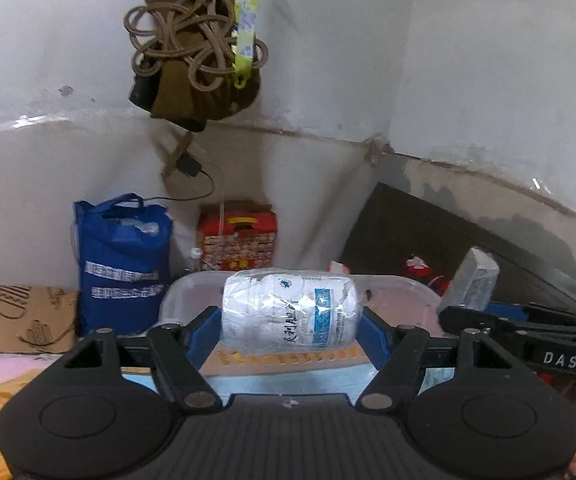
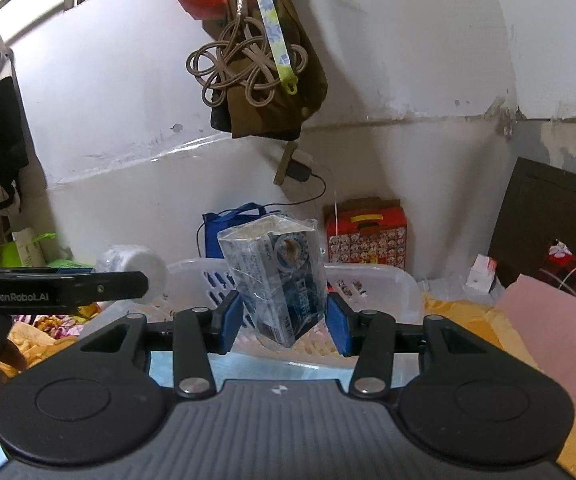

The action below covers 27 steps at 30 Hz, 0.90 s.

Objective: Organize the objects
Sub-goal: 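Carry both items over the clear basket and open both tools to drop them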

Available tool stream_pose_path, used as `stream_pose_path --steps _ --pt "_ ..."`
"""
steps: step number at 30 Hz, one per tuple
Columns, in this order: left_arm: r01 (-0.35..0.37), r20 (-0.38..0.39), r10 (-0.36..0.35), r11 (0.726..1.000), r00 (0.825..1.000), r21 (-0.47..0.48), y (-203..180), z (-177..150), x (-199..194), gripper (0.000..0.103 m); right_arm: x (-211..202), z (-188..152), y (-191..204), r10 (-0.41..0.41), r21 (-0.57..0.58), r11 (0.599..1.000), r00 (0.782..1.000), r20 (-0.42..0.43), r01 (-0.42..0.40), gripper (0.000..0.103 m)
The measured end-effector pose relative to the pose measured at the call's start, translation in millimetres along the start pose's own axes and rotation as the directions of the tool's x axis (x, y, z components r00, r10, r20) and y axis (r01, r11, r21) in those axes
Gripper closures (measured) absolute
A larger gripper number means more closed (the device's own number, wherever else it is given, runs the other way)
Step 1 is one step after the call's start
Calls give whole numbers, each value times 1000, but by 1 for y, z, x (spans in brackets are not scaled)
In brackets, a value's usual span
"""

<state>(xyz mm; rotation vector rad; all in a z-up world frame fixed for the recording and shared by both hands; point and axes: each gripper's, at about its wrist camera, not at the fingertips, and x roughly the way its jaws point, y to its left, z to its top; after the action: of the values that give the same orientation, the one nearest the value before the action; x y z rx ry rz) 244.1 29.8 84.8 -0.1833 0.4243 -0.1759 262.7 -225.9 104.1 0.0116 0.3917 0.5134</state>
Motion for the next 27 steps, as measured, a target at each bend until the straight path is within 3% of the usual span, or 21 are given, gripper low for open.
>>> stream_pose_path --steps 1,2,4,6,10,15,17,21,27 --pt "2 -14 -2 1000 1000 9 -1 0 6 19 2 0 1 -1 -6 1000 1000 1 1 40" --pt "-11 -24 11 1000 1000 20 -3 -2 10 12 3 1 1 -2 -5 1000 1000 -7 2 18" --pt "-58 -21 59 997 998 60 -7 -5 11 9 -1 1 0 -31 9 999 999 17 30 1" --pt "-79 19 78 995 997 66 -6 -10 -2 4 -12 -1 -2 -27 16 1000 998 49 26 0" --pt "-45 80 44 999 996 17 4 -29 -42 0 -45 -20 -8 -23 56 998 997 72 19 0" --pt "-41 153 43 999 987 -17 15 -73 -96 0 -102 -79 0 -57 29 998 992 108 54 0" --pt "-70 151 76 996 986 -46 17 -94 -115 2 -116 -100 4 -78 32 997 992 102 75 0" --pt "-52 146 60 997 988 -60 14 -130 -134 4 -137 -135 9 -101 59 994 992 82 96 0" --pt "-46 109 53 997 993 -67 6 -164 -140 8 -146 -159 12 -107 144 985 991 84 94 0"
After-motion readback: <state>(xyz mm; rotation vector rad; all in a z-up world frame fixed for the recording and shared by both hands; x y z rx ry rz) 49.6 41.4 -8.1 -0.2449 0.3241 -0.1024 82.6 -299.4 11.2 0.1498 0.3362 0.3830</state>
